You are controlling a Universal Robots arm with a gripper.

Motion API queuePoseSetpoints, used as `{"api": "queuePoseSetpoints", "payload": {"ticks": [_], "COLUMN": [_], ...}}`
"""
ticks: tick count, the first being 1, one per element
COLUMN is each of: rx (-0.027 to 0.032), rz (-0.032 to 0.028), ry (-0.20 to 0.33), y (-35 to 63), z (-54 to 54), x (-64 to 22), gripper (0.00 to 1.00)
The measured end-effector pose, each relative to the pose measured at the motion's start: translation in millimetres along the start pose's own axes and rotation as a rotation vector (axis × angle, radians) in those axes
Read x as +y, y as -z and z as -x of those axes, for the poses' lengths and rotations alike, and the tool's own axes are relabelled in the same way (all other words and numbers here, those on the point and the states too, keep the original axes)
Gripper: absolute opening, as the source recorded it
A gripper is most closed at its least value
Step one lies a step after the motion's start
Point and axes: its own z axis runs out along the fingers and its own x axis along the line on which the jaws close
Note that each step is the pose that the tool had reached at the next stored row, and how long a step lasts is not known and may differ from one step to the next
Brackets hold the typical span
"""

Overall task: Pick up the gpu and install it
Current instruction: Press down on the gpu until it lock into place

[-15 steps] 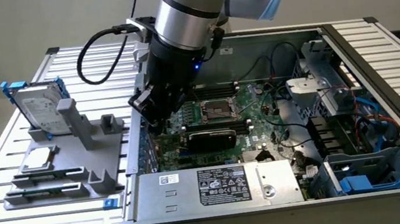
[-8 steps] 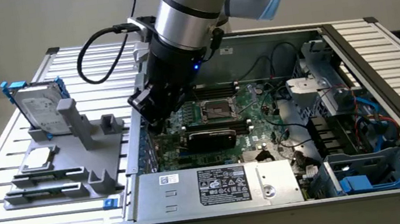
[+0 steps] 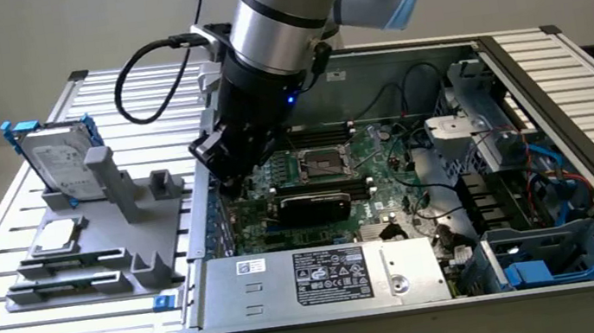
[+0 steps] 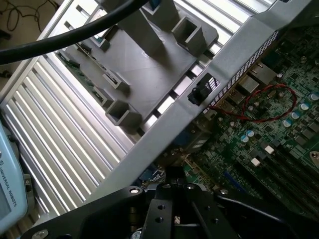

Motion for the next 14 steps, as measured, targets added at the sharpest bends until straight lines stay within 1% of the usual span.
{"api": "queuePoseSetpoints", "payload": {"ticks": [9,12,14], "rx": [-0.0113,-0.0137,-0.0138], "rz": [0.02,0.024,0.0251], "ry": [-0.057,-0.067,-0.07], "y": [-0.1,0.2,1.1], "z": [0.0,-0.1,-0.4], "x": [0.0,0.1,0.3], "gripper": [0.11,0.11,0.11]}}
